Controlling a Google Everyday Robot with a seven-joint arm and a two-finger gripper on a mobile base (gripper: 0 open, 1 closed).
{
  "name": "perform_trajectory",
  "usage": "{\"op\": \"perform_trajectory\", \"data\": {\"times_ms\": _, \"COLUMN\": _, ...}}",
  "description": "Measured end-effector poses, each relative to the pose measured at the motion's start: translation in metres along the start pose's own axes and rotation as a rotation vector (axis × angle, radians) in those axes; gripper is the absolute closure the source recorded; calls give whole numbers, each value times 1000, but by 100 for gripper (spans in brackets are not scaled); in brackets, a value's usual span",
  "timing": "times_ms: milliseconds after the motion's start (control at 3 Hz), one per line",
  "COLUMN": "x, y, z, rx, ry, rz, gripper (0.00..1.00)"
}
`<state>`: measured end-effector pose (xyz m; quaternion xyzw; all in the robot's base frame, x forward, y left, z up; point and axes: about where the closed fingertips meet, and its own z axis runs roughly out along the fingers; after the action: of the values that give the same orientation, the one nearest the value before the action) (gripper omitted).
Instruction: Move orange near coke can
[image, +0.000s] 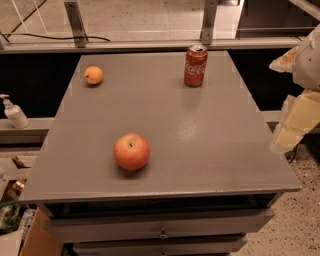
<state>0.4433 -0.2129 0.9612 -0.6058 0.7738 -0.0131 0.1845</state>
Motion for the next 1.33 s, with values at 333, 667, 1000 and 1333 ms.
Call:
{"op": "perform_trajectory", "data": {"times_ms": 333, "x": 4, "y": 7, "z": 22, "rx": -24, "ry": -69, "rz": 28, "gripper": 0}}
{"op": "perform_trajectory", "data": {"times_ms": 667, "x": 5, "y": 15, "z": 48, "rx": -52, "ry": -143, "rz": 58, "gripper": 0}}
{"op": "perform_trajectory", "data": {"times_ms": 1000, "x": 3, "y": 24, "z": 79, "rx": -91, "ry": -216, "rz": 85, "gripper": 0}}
{"op": "perform_trajectory", "data": {"times_ms": 1333, "x": -9, "y": 28, "z": 117, "rx": -141, "ry": -331, "rz": 118, "gripper": 0}}
